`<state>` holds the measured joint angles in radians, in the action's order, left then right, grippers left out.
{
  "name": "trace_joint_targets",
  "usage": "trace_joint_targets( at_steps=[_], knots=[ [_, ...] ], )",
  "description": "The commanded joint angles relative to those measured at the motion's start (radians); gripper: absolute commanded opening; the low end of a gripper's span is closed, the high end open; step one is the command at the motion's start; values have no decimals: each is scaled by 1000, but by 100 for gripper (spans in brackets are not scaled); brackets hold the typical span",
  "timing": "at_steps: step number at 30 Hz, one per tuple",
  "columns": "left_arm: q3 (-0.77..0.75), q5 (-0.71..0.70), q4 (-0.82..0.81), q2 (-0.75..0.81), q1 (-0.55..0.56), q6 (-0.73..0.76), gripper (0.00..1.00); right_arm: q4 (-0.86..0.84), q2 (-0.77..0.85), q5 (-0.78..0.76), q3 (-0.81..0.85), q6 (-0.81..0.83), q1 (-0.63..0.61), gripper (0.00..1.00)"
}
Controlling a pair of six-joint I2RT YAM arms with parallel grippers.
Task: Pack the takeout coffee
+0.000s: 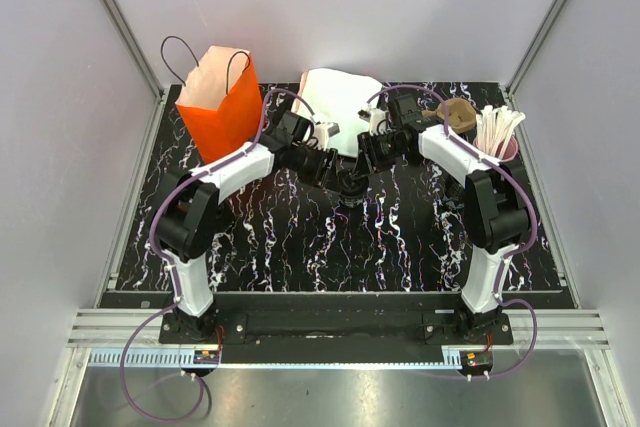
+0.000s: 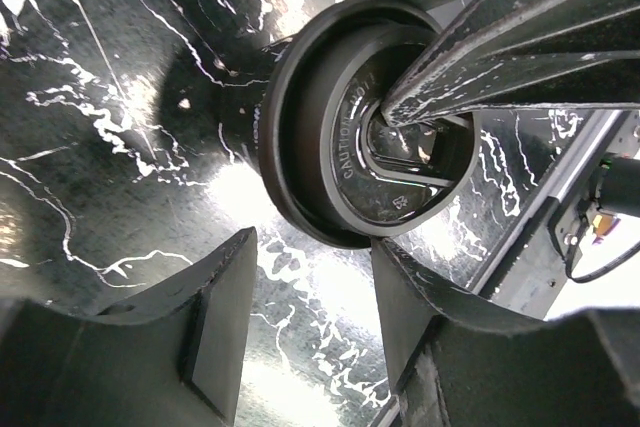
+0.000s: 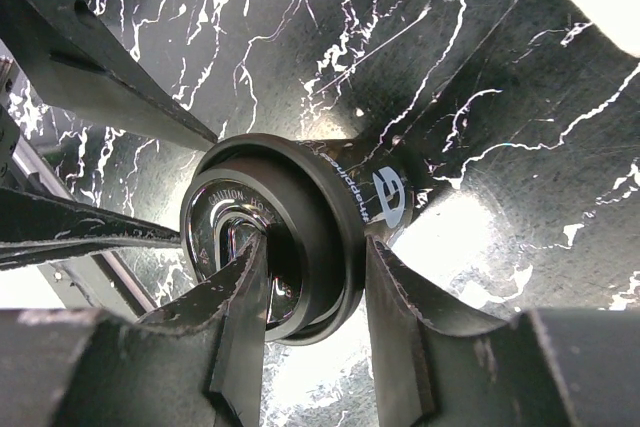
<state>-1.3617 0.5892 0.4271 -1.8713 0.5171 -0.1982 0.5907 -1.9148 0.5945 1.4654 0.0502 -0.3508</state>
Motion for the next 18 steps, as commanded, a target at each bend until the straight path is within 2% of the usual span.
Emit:
trace_joint_targets(
  at_steps=[1, 11, 18],
  knots=[
    [-57, -84, -36, -19, -6, 32, 52, 73, -1, -162, -36, 69, -13, 13],
    [-85, -101, -34, -32, -11, 33, 52, 87, -4, -160, -39, 80, -14, 29],
    [-125, -103, -33, -52, -20, 29, 52, 103, -6, -151, -39, 91, -11, 47]
  ],
)
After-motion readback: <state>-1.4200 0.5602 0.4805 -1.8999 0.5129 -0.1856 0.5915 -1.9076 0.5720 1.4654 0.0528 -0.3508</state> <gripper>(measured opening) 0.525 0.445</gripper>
